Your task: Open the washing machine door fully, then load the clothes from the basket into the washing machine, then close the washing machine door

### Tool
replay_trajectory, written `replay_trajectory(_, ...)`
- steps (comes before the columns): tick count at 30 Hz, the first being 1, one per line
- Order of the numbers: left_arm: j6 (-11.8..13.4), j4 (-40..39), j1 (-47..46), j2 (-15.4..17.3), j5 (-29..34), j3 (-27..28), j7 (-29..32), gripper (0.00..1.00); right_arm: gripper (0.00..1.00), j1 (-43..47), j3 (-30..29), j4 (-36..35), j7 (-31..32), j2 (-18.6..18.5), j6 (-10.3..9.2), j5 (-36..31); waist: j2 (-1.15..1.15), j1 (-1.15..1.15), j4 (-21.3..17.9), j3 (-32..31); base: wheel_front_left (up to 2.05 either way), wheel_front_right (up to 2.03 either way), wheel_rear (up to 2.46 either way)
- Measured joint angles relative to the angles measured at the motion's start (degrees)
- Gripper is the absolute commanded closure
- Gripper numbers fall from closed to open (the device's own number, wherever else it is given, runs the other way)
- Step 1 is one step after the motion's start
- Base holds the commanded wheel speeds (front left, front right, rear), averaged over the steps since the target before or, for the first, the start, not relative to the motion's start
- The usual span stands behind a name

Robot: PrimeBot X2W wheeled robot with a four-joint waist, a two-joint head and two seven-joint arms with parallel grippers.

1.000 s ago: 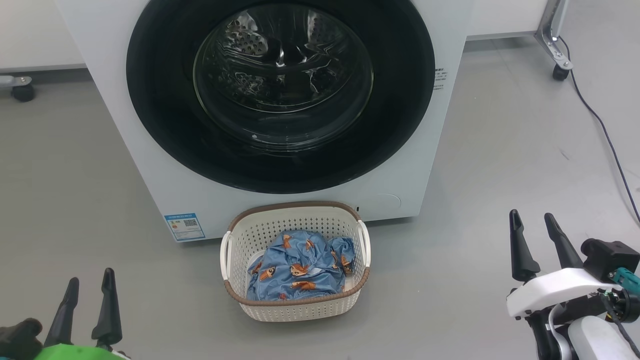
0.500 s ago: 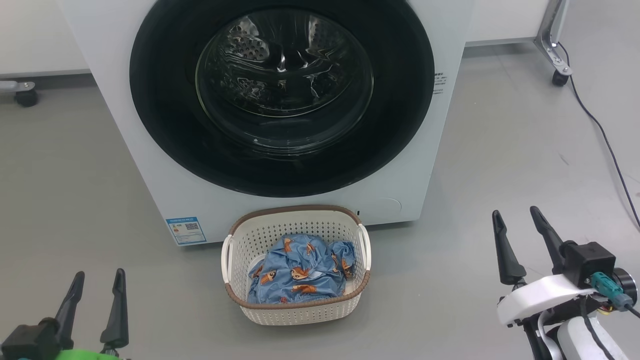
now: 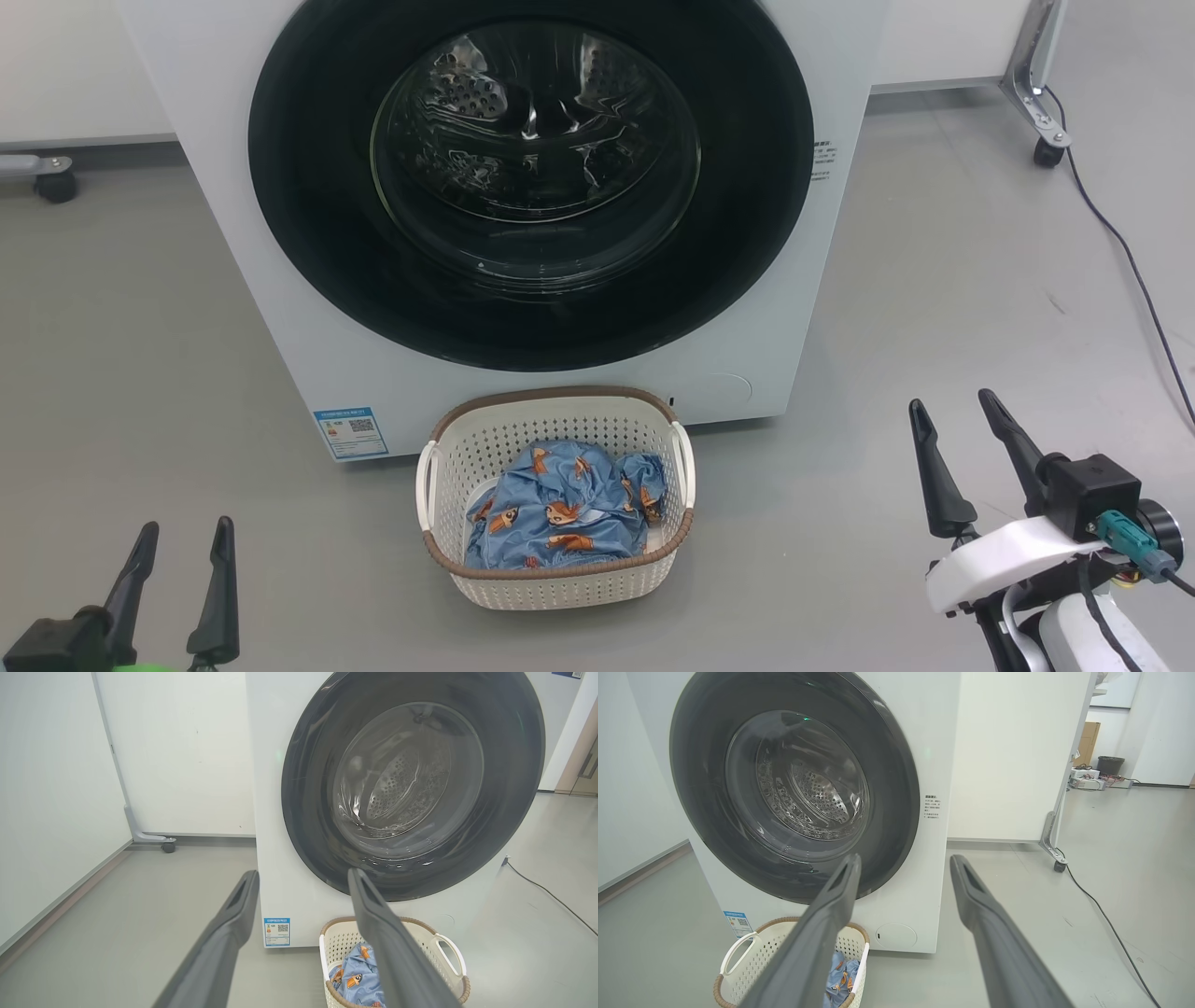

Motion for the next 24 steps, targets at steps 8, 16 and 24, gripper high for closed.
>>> replay_trajectory(8,-0.01,0.58,0.08,-0.32,0.00,0.51,0.00,0.00,0.00,0.01,-0.70,0.35,-0.01,0.25,0.01,0.00,0.00,0.00,0.20,0.12,0.00,0.00,0.00)
replay_trajectory(16,-0.02,0.46,0.08,-1.57,-0.75,1.94,0.00,0.00,0.00,0.01,-1.37,0.36,-0.01,0.78,0.02,-0.09,0.00,0.00,0.48,0.21,0.00,0.00,0.00)
replay_trajectory(24,-0.07,1.04,0.08,-1.26,-0.08,1.89,0.00,0.00,0.00,0.02,-1.69,0.47,-0.01,1.25,0.53,-0.52,0.00,0.00,0.48,0.26,0.00,0.00,0.00)
